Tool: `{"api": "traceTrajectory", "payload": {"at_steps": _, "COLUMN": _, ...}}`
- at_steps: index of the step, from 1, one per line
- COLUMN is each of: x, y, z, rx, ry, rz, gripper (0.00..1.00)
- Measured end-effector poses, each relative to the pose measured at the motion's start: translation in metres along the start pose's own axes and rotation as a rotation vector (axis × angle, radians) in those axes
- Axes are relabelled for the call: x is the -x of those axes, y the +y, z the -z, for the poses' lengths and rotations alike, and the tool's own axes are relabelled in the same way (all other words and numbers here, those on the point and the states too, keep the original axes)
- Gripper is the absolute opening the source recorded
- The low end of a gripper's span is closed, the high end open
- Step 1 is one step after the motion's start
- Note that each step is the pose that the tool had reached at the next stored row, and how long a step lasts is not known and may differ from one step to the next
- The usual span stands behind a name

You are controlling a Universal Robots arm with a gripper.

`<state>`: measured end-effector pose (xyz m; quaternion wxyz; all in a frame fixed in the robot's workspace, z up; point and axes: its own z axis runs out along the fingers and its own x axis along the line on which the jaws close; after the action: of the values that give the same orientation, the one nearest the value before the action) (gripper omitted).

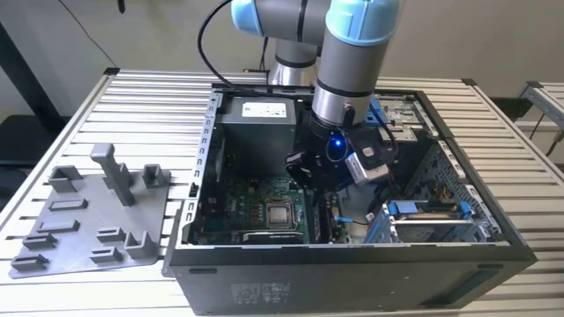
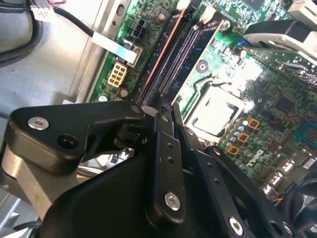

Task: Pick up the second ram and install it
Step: 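Insert the second ram into the second slot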

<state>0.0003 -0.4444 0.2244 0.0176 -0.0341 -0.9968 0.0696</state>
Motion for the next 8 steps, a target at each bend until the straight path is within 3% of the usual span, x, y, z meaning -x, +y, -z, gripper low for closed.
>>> {"api": "traceTrajectory", "payload": {"at_steps": 3, "x": 0.0, "y": -0.0001, "z": 0.0, "rx": -0.0014, "ry": -0.0062, "rz": 0.044, "gripper": 0.14}}
{"api": "traceTrajectory", "payload": {"at_steps": 8, "x": -0.0005, "y": 0.001, "z": 0.0002, "rx": -0.0017, "ry": -0.007, "rz": 0.05, "gripper": 0.14}}
